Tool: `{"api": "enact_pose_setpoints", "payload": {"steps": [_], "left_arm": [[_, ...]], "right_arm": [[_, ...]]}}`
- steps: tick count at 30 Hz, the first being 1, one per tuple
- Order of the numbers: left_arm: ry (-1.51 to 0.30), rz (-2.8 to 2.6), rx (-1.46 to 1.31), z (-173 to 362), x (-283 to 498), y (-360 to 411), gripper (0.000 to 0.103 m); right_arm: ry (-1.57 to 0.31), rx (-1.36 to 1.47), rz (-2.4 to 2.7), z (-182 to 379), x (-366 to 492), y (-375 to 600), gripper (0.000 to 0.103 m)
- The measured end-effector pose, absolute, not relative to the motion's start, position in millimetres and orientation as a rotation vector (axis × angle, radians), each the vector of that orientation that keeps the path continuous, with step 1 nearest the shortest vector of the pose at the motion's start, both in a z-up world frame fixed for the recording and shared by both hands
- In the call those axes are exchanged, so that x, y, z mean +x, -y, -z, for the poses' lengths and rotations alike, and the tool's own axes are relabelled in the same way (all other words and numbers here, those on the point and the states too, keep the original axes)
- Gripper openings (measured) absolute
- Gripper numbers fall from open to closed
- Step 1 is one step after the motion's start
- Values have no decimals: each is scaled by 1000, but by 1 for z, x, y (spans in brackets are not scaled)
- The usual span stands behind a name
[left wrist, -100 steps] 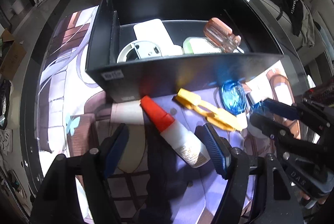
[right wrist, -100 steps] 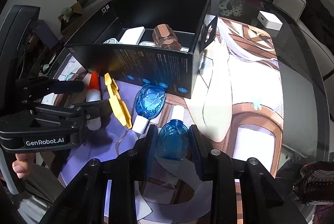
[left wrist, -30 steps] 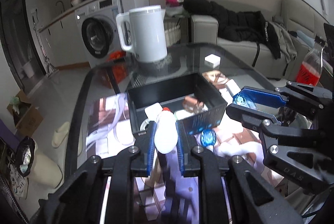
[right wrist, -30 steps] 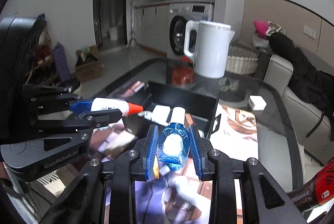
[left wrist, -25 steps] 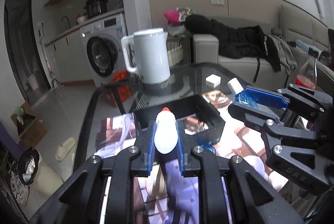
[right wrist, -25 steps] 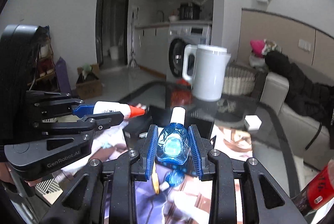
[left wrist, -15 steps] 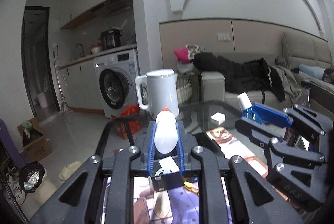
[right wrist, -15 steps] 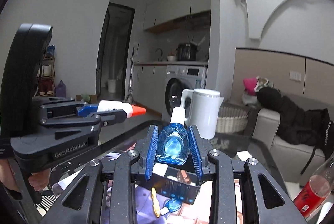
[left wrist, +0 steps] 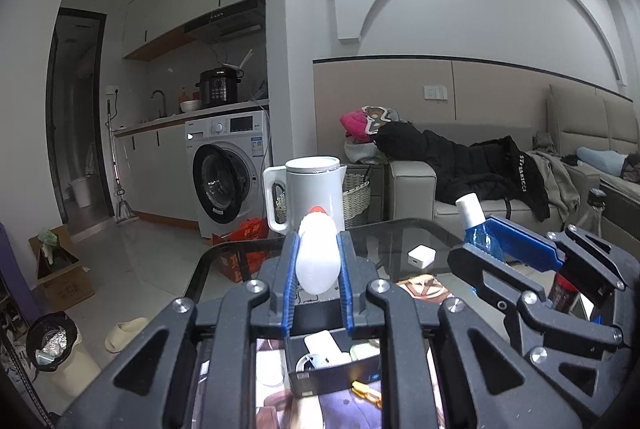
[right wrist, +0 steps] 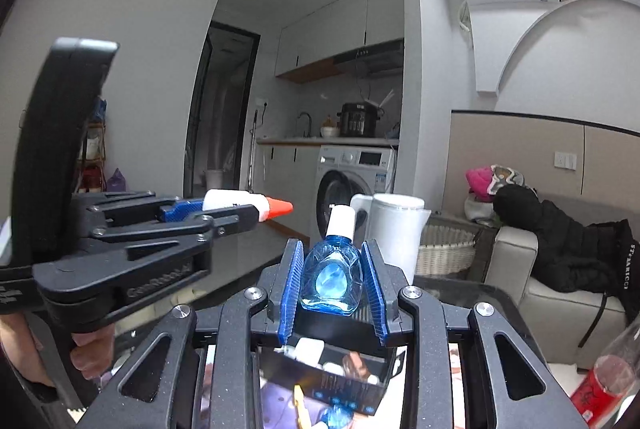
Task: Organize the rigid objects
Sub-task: 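Lift the glue bottle and blue bottle up over the black box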
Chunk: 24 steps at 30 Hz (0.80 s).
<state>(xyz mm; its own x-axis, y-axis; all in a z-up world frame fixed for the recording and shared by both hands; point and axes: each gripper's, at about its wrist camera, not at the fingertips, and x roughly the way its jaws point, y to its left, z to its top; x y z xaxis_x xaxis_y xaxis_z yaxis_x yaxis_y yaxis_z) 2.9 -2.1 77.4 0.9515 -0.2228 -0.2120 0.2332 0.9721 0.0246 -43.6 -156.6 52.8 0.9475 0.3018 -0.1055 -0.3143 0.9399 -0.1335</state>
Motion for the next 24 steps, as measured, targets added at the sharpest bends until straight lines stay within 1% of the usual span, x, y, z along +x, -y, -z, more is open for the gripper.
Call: {"api": "enact_pose_setpoints", "payload": {"steps": [9, 15, 21, 24], "left_arm": [[-208, 174, 2, -77, 51, 7, 16], [-206, 139, -33, -75, 69, 9, 16], [-255, 132, -24, -67, 83, 14, 16], [-315, 124, -25, -62, 96, 16, 16]], "right_arm": [[-49, -92, -247, -72, 3, 150, 30], [-25, -111, -186, -73, 36, 145, 30], [-66, -101, -177, -71, 58, 147, 30], [-146, -96, -172, -69, 73, 148, 30]]}}
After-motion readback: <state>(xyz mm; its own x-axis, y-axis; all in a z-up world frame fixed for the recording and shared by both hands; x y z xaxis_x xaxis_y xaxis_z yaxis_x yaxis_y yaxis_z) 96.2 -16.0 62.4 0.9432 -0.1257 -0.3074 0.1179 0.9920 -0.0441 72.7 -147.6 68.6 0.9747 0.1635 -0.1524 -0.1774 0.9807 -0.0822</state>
